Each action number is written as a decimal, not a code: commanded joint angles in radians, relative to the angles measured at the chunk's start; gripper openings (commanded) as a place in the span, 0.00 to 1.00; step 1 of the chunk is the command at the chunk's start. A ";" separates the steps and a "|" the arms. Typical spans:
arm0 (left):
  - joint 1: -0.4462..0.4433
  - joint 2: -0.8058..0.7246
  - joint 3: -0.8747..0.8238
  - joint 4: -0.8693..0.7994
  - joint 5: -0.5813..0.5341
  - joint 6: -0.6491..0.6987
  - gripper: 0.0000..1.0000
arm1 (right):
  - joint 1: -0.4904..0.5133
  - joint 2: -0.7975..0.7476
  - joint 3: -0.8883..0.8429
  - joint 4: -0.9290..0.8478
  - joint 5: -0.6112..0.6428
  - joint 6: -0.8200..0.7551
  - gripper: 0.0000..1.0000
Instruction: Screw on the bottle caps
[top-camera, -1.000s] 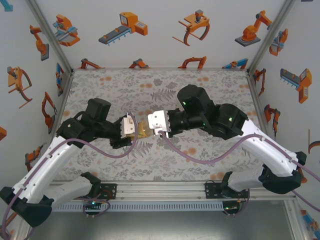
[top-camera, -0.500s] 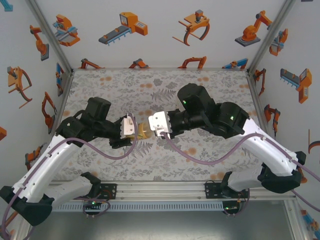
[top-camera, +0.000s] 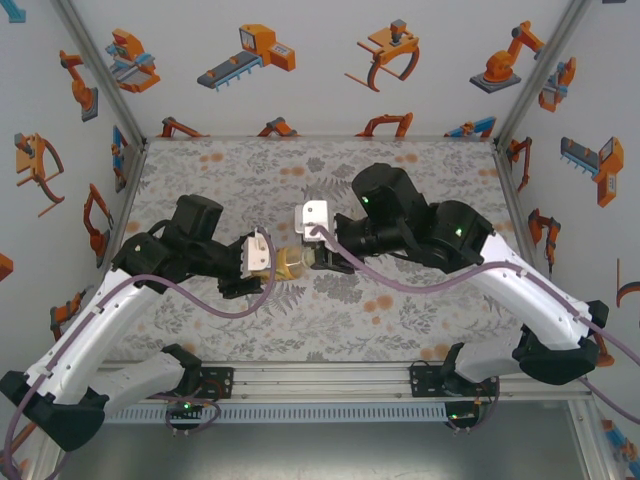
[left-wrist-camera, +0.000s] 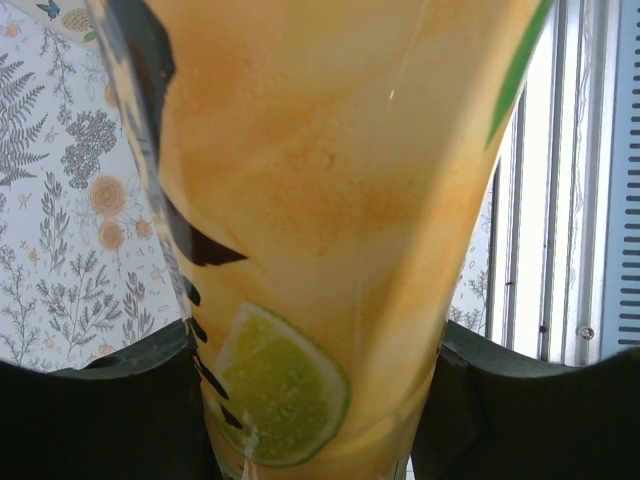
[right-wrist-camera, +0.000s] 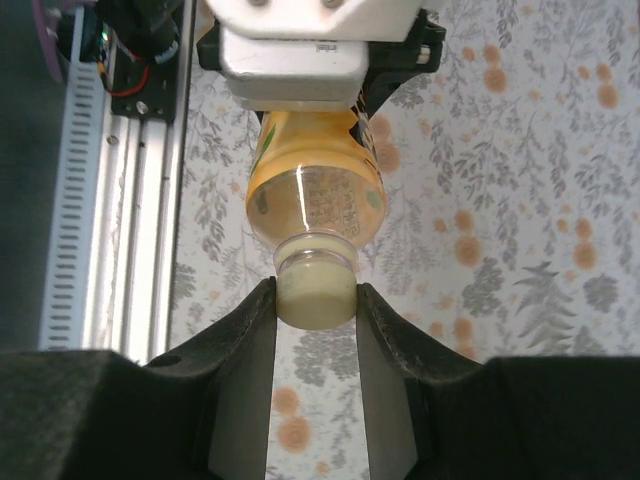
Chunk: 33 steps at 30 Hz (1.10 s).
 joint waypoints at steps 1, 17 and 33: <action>-0.008 -0.018 0.008 0.135 0.082 -0.016 0.00 | 0.000 0.019 -0.019 0.053 -0.081 0.234 0.00; -0.011 -0.011 -0.014 0.189 0.081 -0.048 0.00 | -0.180 0.048 -0.104 0.104 -0.200 1.254 0.00; -0.023 0.008 -0.023 0.205 0.070 -0.021 0.00 | -0.203 0.031 -0.223 0.203 -0.140 1.726 0.20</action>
